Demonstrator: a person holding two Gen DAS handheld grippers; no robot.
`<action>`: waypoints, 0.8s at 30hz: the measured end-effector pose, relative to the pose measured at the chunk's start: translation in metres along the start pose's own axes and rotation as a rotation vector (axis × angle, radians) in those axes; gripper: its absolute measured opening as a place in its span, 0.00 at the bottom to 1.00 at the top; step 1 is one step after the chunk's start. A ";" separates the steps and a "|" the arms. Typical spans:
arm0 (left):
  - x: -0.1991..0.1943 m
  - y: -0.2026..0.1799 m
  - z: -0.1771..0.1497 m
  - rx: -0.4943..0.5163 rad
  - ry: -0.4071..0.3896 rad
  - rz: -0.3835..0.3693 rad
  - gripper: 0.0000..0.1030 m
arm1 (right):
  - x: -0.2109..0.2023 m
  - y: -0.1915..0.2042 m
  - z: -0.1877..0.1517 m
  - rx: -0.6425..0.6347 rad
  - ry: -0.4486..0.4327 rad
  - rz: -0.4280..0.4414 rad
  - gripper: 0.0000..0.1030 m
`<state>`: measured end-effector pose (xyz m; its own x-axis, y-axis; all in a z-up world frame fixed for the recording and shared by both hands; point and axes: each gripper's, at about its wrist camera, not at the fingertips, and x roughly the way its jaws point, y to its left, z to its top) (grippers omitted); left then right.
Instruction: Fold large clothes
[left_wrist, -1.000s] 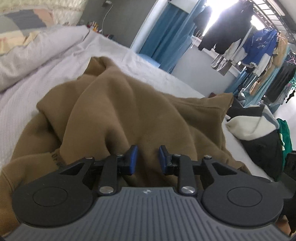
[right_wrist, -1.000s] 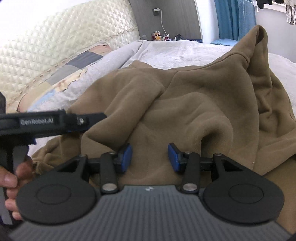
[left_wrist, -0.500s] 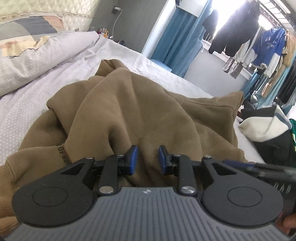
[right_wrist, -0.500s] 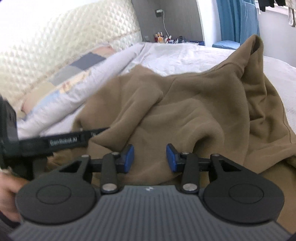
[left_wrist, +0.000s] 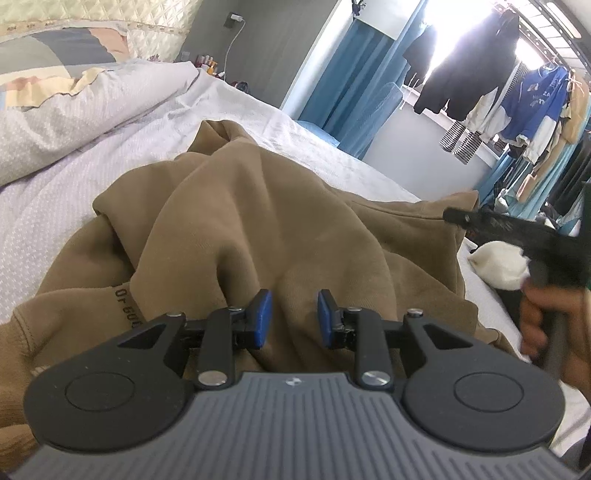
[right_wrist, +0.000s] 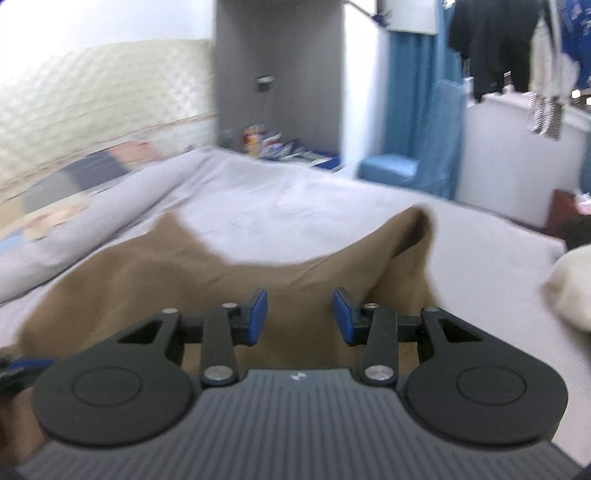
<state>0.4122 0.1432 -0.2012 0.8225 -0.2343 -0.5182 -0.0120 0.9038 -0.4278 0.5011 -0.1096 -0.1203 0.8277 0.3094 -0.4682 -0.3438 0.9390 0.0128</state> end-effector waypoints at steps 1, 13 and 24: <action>0.000 0.001 0.000 -0.003 -0.001 -0.002 0.31 | 0.007 -0.007 0.003 0.003 -0.017 -0.028 0.40; 0.006 0.006 -0.003 -0.013 -0.018 -0.024 0.31 | 0.068 -0.044 0.006 -0.057 -0.089 -0.106 0.29; 0.003 0.006 -0.004 -0.009 -0.051 -0.103 0.35 | 0.120 -0.078 -0.017 0.025 0.057 -0.141 0.22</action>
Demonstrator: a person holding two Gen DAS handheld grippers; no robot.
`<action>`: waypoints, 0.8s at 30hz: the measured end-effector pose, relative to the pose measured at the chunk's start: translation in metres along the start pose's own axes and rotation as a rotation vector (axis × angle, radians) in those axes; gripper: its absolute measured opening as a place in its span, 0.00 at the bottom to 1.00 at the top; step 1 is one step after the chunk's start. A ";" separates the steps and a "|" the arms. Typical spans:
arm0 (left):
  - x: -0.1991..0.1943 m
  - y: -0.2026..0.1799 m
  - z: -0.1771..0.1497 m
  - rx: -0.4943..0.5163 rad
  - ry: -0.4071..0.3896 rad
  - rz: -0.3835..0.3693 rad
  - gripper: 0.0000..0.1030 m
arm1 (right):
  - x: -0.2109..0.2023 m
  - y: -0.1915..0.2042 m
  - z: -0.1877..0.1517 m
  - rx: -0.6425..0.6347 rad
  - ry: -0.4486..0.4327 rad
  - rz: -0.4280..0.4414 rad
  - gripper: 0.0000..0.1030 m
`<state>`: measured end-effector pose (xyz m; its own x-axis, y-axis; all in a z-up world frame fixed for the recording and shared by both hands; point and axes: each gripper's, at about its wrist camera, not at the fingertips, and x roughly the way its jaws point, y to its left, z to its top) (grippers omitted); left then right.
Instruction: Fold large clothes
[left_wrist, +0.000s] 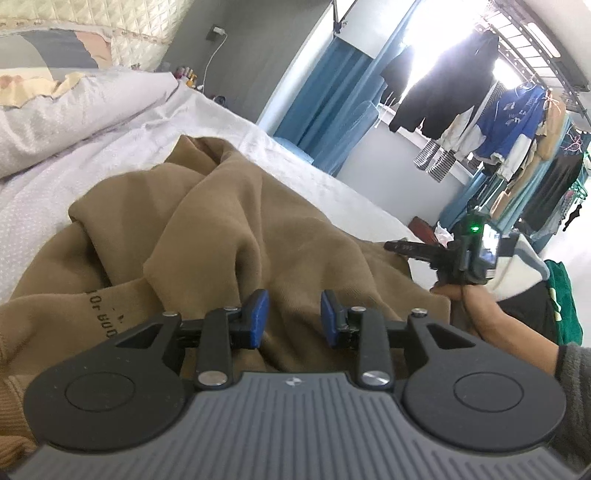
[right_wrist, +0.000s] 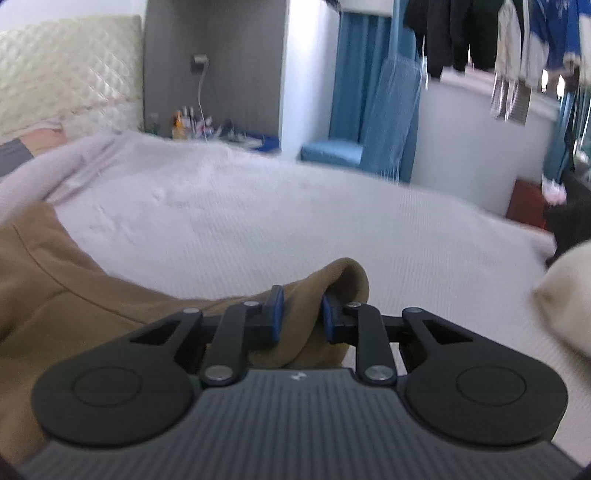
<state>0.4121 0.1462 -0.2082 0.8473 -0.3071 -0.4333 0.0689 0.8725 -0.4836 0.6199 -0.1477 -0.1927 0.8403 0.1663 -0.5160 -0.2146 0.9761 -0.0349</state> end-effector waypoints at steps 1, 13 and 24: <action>0.004 0.001 -0.001 -0.007 0.015 0.004 0.35 | 0.007 -0.003 -0.004 0.013 0.020 0.006 0.22; 0.020 0.005 0.000 0.008 0.062 0.008 0.35 | 0.008 -0.020 -0.013 0.133 0.014 0.064 0.24; -0.001 -0.003 0.003 -0.015 0.052 0.036 0.46 | -0.073 -0.024 -0.002 0.260 -0.013 0.066 0.49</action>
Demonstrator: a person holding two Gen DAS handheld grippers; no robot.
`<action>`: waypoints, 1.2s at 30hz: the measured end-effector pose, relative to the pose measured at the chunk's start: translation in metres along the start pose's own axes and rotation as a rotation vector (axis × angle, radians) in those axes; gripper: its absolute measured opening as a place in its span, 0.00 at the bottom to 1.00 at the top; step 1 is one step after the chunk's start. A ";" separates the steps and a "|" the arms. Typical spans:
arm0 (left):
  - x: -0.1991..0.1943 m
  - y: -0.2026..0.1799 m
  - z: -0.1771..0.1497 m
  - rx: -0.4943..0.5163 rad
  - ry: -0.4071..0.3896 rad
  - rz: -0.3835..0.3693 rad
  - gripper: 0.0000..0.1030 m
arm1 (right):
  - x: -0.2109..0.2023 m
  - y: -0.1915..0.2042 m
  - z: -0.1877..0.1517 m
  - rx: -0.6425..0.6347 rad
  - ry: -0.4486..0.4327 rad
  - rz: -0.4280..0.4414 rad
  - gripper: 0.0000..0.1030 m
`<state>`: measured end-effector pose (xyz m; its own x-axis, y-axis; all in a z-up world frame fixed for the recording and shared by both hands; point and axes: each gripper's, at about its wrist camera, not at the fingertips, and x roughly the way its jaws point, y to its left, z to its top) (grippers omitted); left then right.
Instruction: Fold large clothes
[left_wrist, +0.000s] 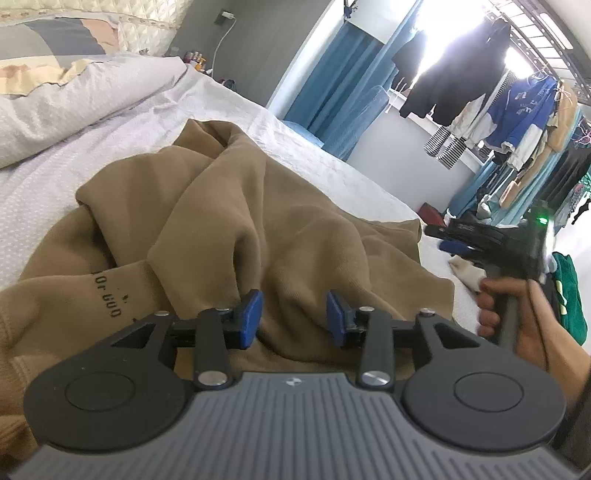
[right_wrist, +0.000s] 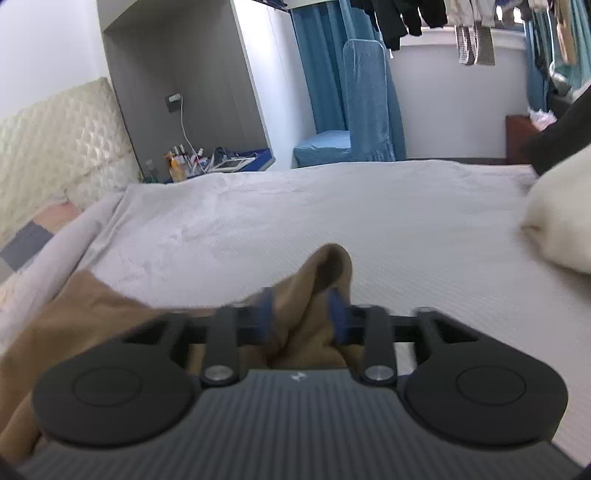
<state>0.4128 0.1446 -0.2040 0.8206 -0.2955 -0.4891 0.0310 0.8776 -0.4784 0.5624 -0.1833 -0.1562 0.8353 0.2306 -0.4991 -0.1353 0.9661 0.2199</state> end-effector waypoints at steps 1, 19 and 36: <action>-0.002 -0.001 0.000 0.000 -0.002 0.002 0.47 | -0.006 0.002 -0.001 -0.008 0.004 -0.002 0.49; -0.082 -0.025 -0.030 0.052 -0.039 0.053 0.47 | -0.181 0.032 -0.060 -0.002 0.112 0.160 0.49; -0.231 -0.088 0.004 0.028 0.088 0.142 0.54 | -0.300 0.026 -0.058 0.007 0.399 0.276 0.48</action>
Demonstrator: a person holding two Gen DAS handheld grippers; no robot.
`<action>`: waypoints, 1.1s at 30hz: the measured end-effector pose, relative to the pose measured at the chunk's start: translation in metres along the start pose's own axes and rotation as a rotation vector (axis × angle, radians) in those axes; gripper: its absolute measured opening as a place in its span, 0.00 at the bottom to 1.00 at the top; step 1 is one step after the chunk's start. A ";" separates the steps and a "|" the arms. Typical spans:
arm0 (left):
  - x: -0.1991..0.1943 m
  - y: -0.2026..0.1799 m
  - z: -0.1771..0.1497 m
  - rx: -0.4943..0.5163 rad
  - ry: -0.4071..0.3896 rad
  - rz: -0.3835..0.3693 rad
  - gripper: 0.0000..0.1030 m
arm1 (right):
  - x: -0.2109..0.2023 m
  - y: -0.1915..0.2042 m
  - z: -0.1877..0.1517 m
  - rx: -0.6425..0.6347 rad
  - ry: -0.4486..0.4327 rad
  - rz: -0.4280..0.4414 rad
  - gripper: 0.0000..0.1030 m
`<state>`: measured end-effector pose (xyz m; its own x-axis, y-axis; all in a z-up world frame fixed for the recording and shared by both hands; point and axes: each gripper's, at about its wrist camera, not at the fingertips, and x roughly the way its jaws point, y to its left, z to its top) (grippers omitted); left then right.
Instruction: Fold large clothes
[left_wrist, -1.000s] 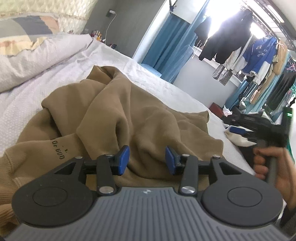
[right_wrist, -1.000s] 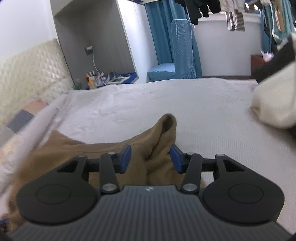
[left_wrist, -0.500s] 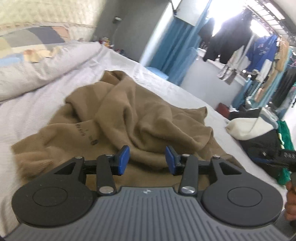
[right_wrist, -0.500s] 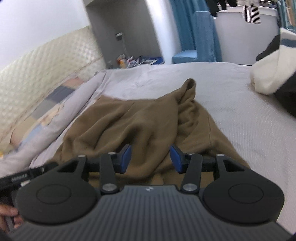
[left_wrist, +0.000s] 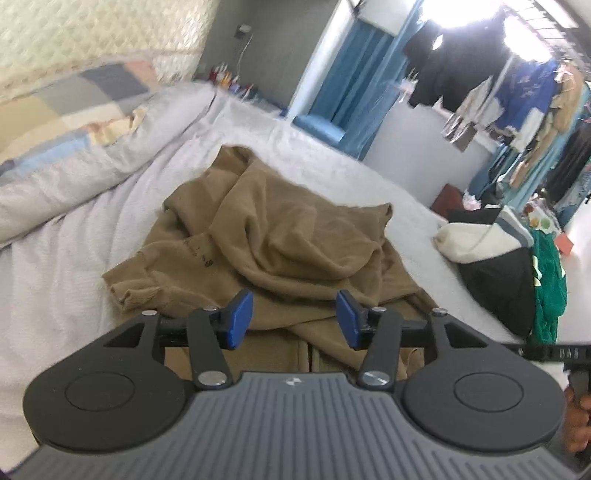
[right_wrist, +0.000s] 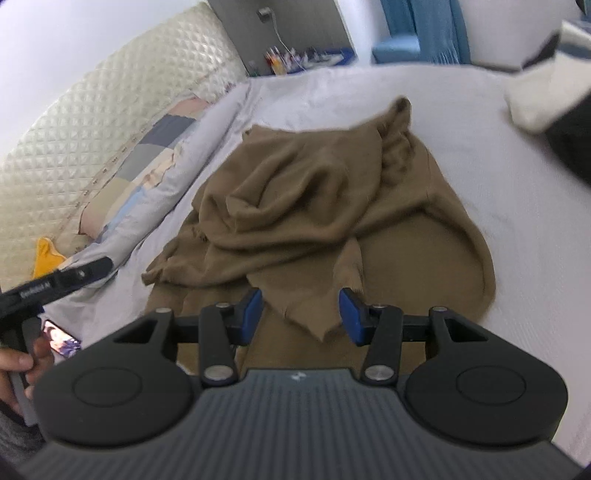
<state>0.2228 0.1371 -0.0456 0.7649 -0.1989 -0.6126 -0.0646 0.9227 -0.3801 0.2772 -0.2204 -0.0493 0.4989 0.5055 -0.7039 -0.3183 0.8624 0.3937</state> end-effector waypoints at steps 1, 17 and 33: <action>0.002 0.003 0.004 -0.006 0.028 0.011 0.54 | -0.002 -0.003 -0.002 0.020 0.012 0.000 0.48; 0.062 0.143 -0.020 -0.355 0.281 0.208 0.59 | 0.050 -0.082 -0.030 0.241 0.175 -0.076 0.72; 0.076 0.178 -0.051 -0.505 0.217 -0.073 0.59 | 0.093 -0.122 -0.036 0.395 0.275 0.016 0.83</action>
<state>0.2369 0.2693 -0.1953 0.6330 -0.3692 -0.6805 -0.3566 0.6412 -0.6795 0.3337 -0.2793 -0.1842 0.2478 0.5385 -0.8054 0.0326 0.8262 0.5625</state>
